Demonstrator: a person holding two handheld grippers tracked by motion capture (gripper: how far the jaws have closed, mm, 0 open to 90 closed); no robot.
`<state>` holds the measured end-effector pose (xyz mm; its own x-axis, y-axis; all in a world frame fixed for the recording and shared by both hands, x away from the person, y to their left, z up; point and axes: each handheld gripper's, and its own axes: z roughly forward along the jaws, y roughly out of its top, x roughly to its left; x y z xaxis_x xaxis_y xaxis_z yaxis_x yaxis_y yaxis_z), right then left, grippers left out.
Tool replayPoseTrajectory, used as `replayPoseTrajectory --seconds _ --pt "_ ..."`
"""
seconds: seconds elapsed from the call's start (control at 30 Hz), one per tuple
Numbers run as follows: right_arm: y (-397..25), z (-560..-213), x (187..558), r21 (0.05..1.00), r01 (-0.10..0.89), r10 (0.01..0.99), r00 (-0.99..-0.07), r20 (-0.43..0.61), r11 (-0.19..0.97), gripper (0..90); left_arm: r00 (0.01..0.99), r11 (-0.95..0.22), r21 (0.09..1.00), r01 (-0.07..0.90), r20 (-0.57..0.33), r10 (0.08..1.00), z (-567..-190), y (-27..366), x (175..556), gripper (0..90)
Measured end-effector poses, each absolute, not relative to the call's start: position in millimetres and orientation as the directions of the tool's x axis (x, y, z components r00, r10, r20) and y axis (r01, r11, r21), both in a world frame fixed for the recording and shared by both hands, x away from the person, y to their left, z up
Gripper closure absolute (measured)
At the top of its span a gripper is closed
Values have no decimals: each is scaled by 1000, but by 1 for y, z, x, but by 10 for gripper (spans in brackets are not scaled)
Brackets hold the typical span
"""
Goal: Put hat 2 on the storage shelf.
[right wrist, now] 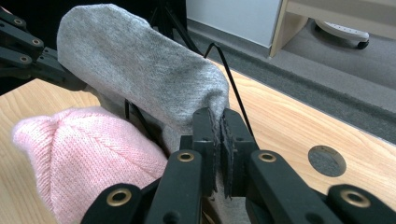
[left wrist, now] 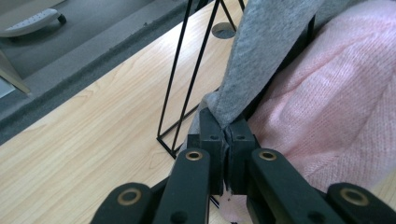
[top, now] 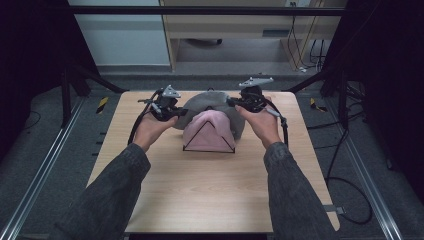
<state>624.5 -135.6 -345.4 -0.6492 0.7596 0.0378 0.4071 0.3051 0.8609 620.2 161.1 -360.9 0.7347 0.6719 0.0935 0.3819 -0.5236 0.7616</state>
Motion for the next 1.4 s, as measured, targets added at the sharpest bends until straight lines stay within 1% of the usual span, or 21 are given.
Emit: replayPoseTrajectory --seconds 0.33,1.03,1.4 --pt "-134 -356 623 856 429 770 -635 59 289 858 737 -527 755 391 87 671 -374 160 618 876" --pt "-126 -363 624 842 439 758 -650 57 313 844 717 -518 744 423 75 693 -389 169 619 876" --pt "-124 -367 619 837 440 757 -652 49 325 789 707 -514 731 448 61 705 -396 170 619 873"
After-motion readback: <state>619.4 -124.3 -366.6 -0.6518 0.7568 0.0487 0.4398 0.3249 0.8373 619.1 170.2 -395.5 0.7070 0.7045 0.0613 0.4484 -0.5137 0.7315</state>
